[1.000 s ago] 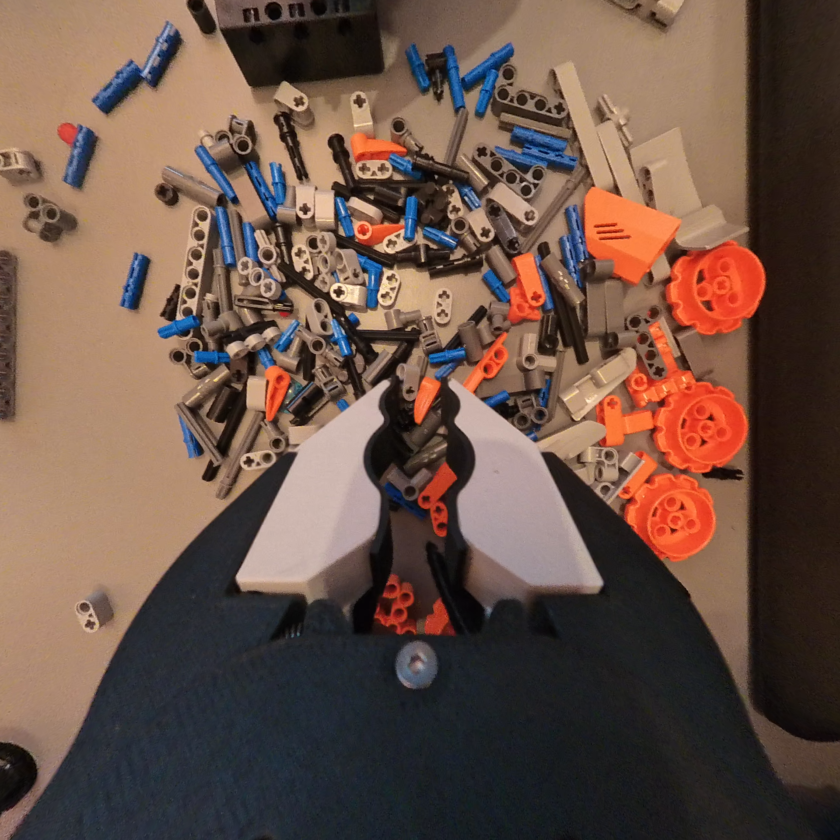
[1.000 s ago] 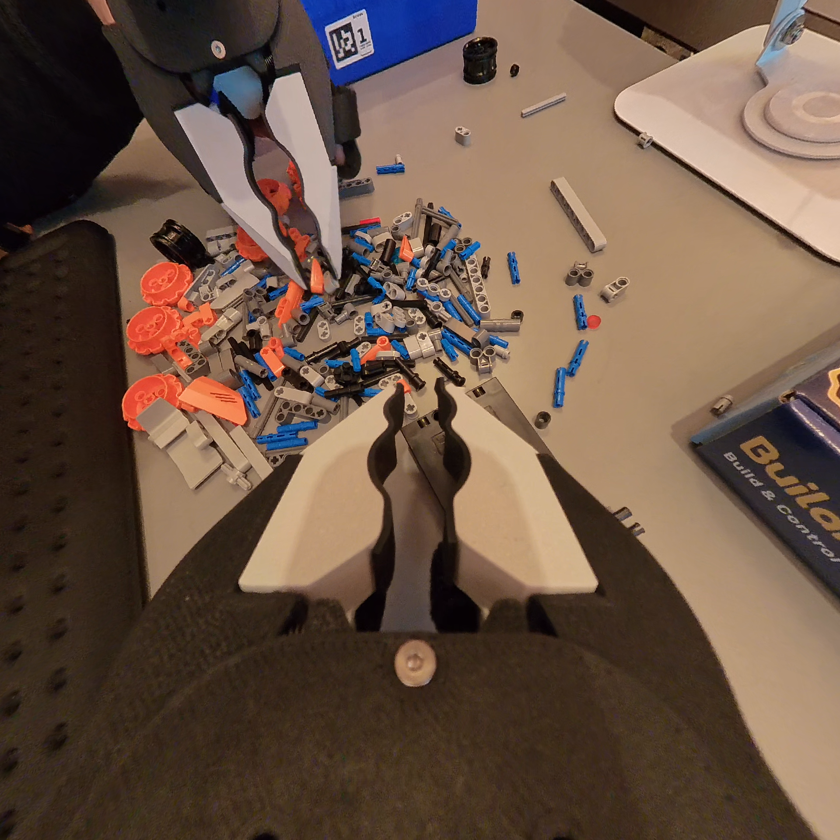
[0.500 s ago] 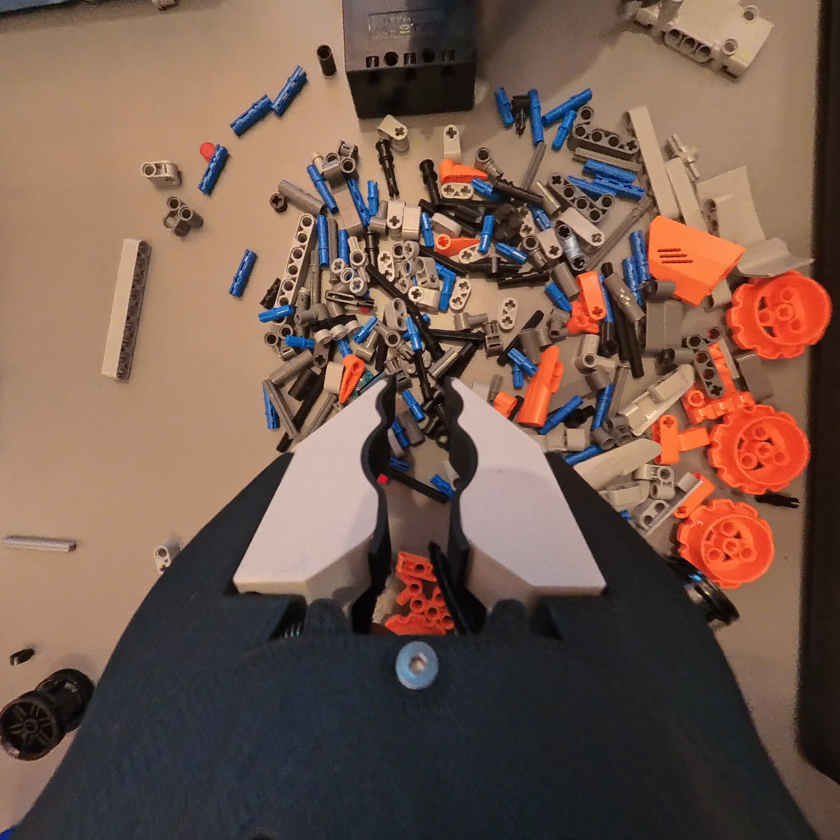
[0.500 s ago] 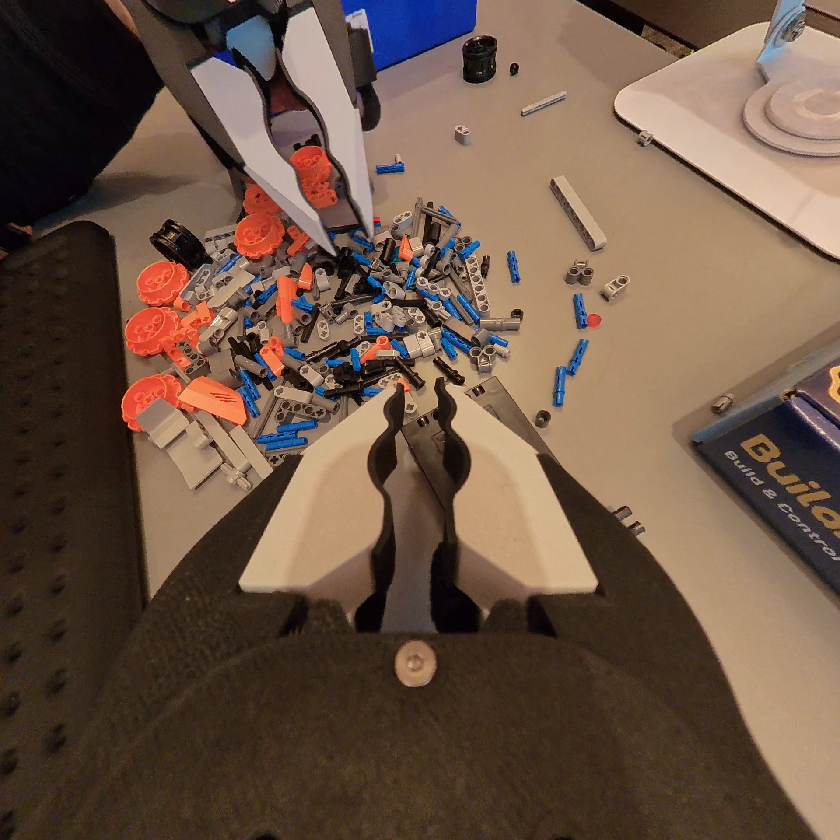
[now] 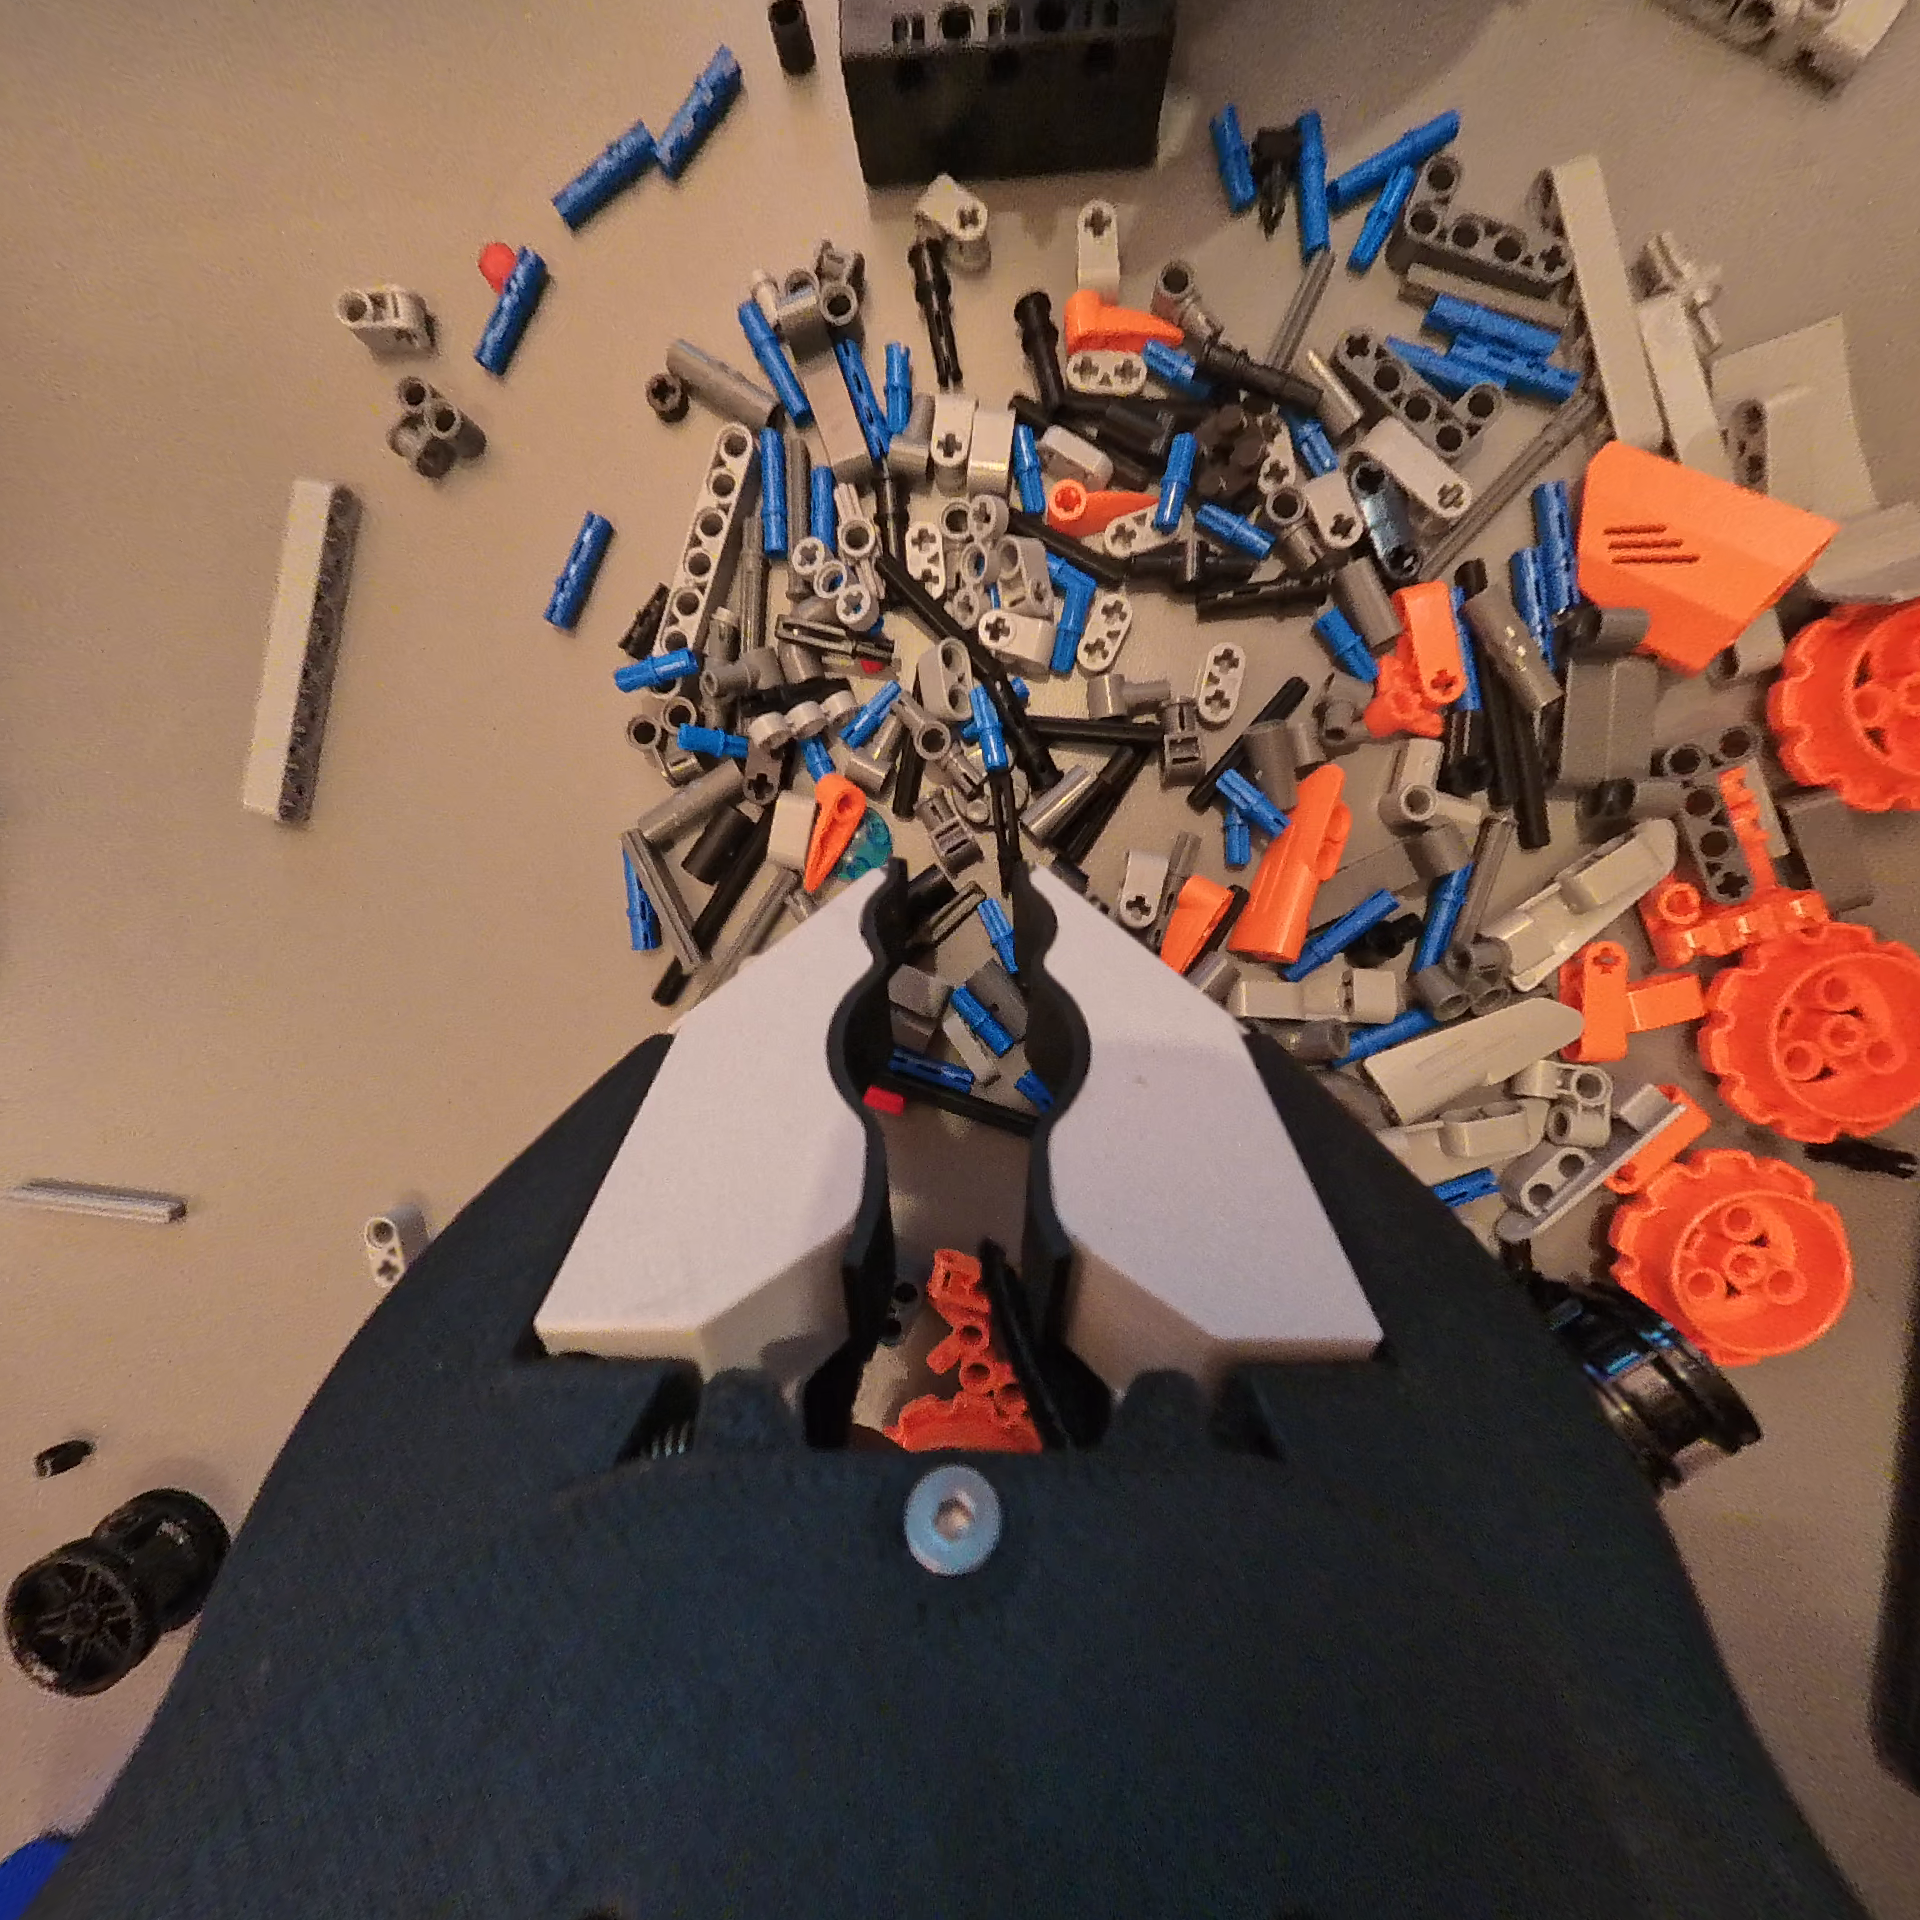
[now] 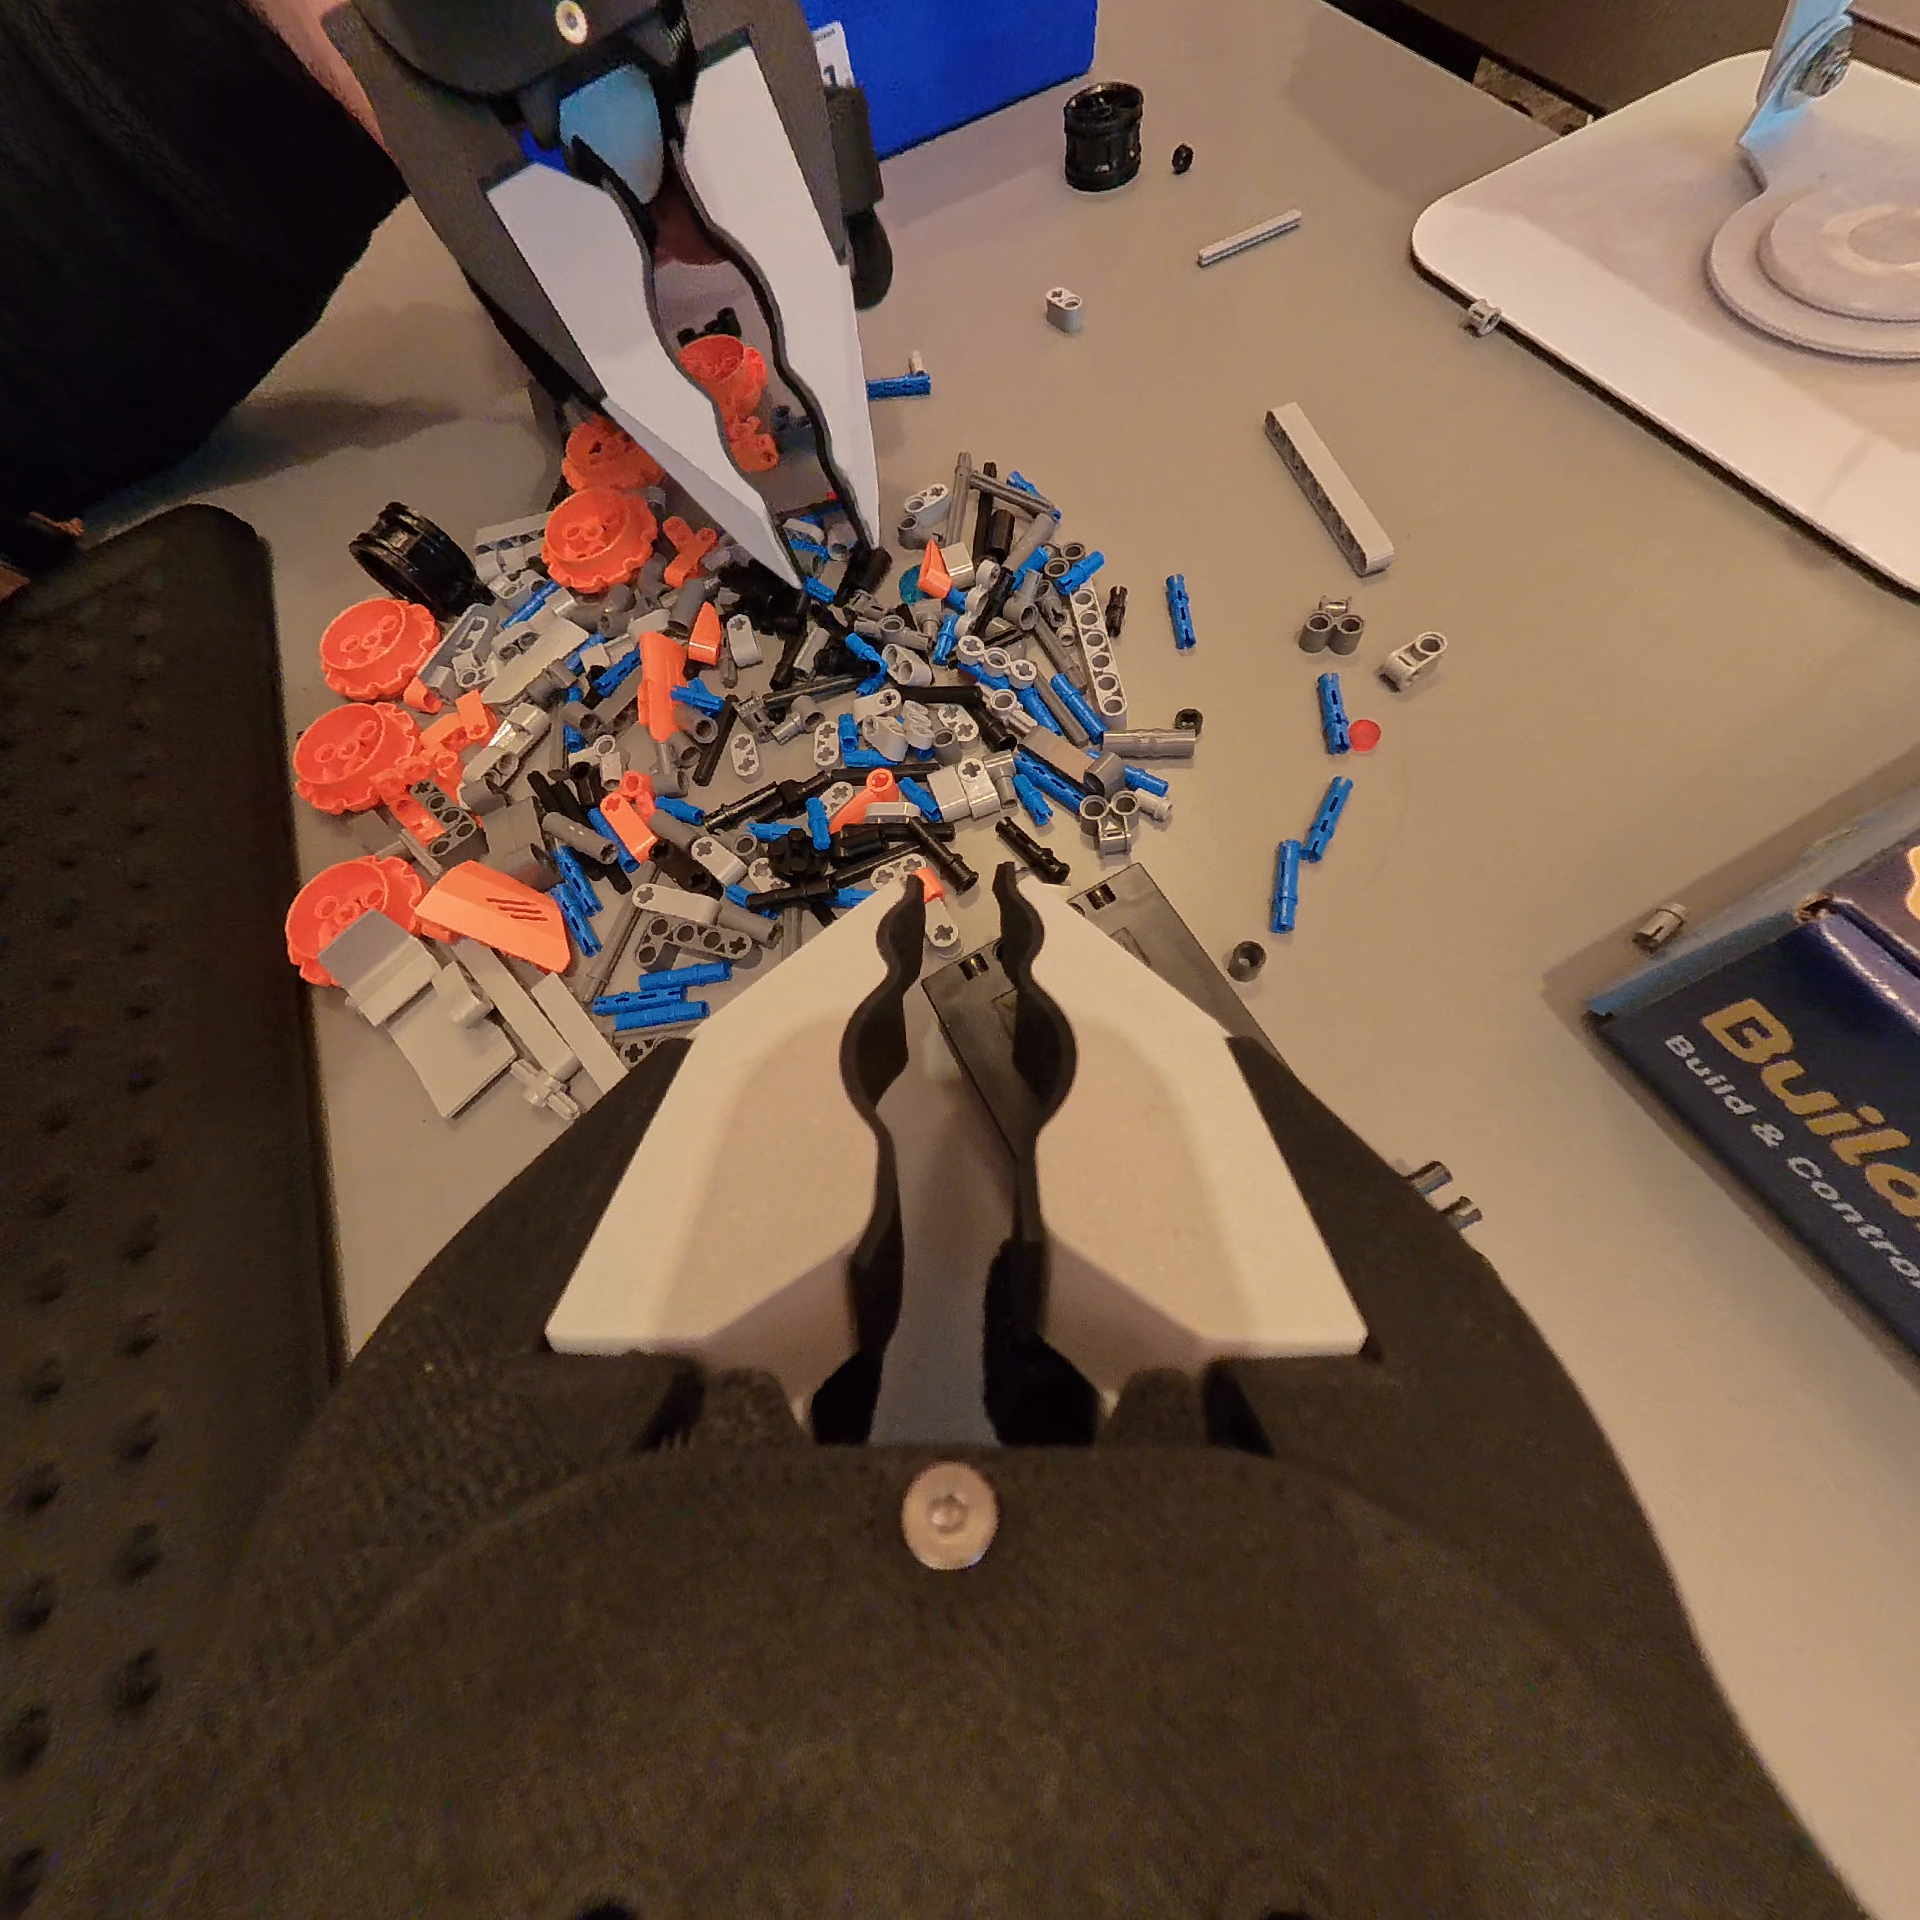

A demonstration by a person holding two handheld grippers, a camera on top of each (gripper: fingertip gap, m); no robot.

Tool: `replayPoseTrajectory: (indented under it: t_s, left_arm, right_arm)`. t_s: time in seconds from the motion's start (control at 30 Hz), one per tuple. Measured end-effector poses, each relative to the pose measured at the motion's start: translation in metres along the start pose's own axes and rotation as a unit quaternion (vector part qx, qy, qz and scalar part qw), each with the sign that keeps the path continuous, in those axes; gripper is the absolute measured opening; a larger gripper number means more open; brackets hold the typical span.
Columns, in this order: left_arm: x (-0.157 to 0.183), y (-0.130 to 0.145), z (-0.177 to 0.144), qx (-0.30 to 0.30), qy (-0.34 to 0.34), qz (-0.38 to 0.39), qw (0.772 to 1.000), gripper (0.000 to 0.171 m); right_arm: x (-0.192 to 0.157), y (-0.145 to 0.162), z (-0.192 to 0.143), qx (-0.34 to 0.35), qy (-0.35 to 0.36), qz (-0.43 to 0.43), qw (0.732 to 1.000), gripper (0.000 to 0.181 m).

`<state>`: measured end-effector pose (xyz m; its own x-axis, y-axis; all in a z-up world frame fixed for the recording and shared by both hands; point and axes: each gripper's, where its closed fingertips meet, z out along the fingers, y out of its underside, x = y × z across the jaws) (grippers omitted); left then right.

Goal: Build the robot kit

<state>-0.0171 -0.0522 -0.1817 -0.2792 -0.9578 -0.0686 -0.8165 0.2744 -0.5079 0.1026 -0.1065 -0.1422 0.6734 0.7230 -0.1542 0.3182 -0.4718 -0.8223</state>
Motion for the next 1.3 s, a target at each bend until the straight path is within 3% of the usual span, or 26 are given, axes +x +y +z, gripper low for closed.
replayPoseTrajectory:
  t_s: [0.27, 0.5, 0.63, 0.93, 1.3]
  left_arm:
    - [0.010, -0.020, 0.009, 0.039, 0.013, 0.026, 0.999, 0.013]
    - [0.017, -0.016, 0.017, 0.026, 0.033, 0.034, 0.999, 0.013]
    - [0.001, -0.028, 0.009, 0.059, 0.010, 0.011, 0.998, 0.013]
    - [-0.023, -0.040, 0.024, 0.054, -0.028, 0.017, 0.998, 0.015]
    - [-0.029, -0.028, 0.024, 0.029, -0.028, 0.013, 0.999, 0.005]
  right_arm:
    - [0.000, -0.001, -0.001, 0.003, 0.000, 0.000, 1.000, 0.013]
    - [0.000, -0.002, -0.001, 0.004, 0.001, 0.001, 1.000, 0.013]
    - [-0.001, -0.002, 0.000, 0.005, 0.001, 0.001, 1.000, 0.013]
    - [0.000, -0.001, 0.001, 0.004, 0.001, 0.003, 1.000, 0.013]
    - [-0.001, 0.001, 0.003, -0.003, 0.001, -0.001, 1.000, 0.013]
